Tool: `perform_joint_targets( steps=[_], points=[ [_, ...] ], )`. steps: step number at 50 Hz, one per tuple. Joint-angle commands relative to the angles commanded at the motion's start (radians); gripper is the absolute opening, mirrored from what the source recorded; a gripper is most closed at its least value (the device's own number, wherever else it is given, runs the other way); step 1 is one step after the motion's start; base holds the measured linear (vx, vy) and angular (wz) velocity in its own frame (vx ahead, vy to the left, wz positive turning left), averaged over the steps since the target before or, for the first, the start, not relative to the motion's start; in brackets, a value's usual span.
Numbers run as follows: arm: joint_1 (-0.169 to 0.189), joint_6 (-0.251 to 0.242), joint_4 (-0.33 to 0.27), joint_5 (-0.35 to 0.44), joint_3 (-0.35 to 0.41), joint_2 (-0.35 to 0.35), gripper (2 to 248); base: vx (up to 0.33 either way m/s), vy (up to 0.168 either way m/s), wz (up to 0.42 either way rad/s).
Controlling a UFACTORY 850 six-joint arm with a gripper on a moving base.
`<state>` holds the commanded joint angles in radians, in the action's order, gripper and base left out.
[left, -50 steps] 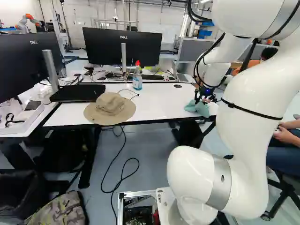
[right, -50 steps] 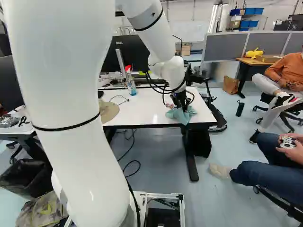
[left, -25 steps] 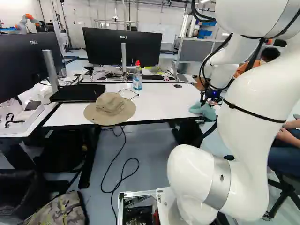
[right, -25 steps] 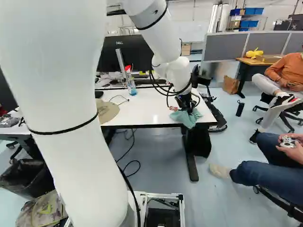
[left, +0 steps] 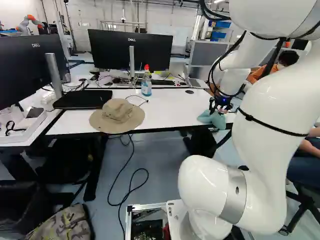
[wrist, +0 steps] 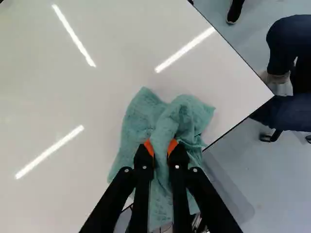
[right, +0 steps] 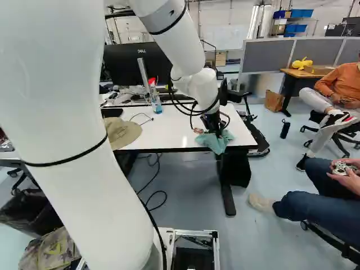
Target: Clean the table with the green towel
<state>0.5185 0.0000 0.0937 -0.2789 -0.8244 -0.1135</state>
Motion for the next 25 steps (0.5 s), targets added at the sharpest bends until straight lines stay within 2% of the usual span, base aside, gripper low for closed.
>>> perform_joint_targets(
  steps=[11, 19, 25],
  points=[
    [-0.025, 0.000, 0.000, 0.000, -0.034, -0.031, 47, 0.000, 0.000, 0.000],
    [-0.033, 0.000, 0.000, 0.000, -0.073, -0.065, 47, 0.000, 0.000, 0.000],
    [-0.034, 0.000, 0.000, 0.000, -0.076, -0.067, 47, 0.000, 0.000, 0.000]
  ],
)
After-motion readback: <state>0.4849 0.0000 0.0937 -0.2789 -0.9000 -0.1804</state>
